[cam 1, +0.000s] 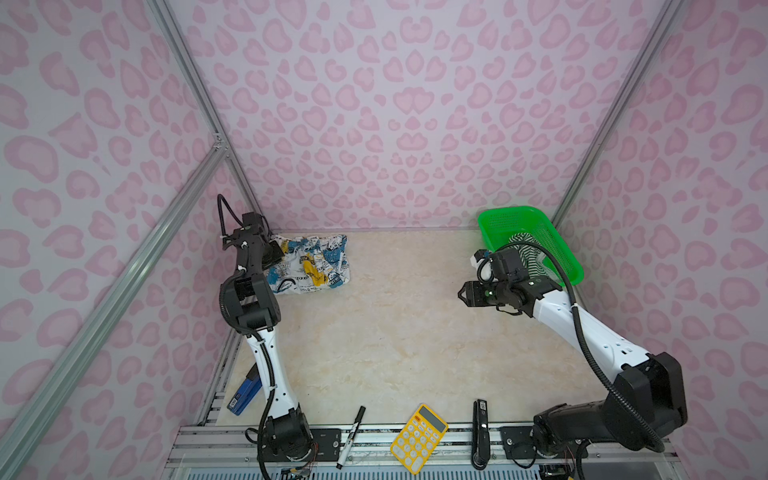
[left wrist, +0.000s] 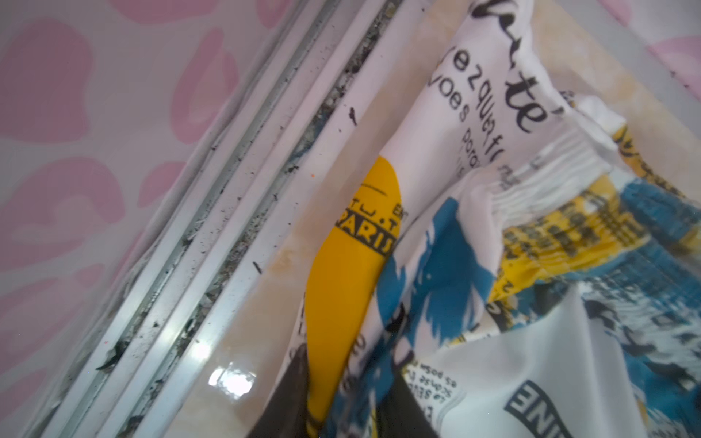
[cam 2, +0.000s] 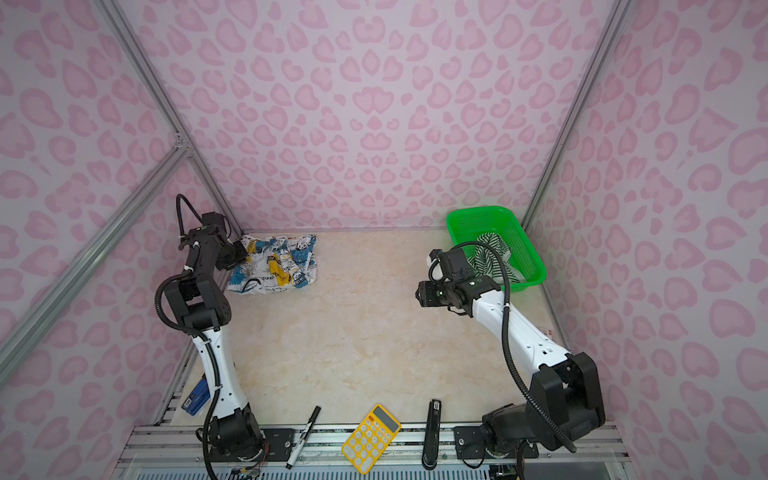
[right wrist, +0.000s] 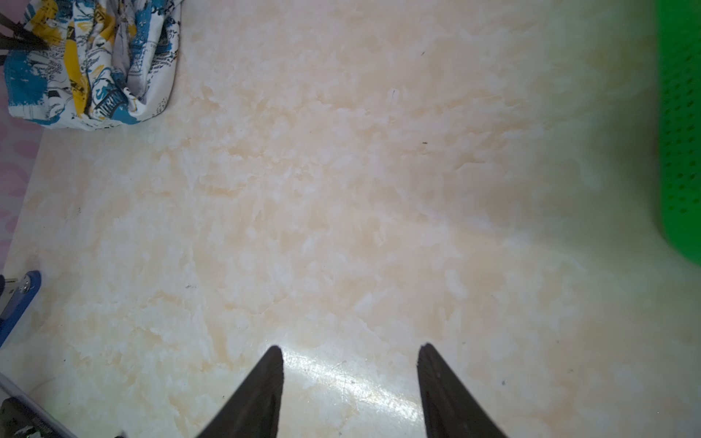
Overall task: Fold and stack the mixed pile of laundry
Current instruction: 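Release the garment and move the right gripper into the green basket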
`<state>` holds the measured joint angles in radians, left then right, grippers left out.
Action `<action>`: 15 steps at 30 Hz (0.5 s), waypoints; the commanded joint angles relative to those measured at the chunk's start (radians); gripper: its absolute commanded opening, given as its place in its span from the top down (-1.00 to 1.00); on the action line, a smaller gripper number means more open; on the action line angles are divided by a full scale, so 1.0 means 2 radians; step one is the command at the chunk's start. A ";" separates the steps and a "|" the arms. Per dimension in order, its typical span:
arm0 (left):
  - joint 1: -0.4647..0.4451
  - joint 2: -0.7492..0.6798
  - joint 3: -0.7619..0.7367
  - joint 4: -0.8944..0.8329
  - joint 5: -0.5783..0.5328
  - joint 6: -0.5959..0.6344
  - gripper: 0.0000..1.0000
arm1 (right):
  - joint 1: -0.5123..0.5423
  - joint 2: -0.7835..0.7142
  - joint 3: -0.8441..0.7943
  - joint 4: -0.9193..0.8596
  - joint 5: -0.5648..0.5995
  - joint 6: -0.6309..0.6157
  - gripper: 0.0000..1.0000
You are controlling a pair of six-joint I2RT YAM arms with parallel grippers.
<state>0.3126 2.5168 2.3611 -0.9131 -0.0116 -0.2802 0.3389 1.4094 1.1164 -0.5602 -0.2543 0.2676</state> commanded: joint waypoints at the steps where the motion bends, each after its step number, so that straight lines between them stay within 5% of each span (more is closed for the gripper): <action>1: -0.001 -0.001 0.012 0.018 -0.010 0.011 0.12 | -0.019 0.005 0.018 -0.008 0.042 -0.012 -0.13; 5: 0.000 -0.024 0.015 0.006 -0.018 0.012 -0.47 | -0.052 0.016 0.047 -0.009 0.092 -0.013 -0.15; 15: -0.033 -0.234 -0.185 0.076 -0.020 0.035 -0.70 | -0.159 0.136 0.145 0.004 0.175 -0.018 -0.30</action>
<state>0.2577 2.3959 2.0731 -0.8276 -0.0509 -0.2333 0.0502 1.6291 1.3670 -0.5598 0.0376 0.2470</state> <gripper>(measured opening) 0.850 0.652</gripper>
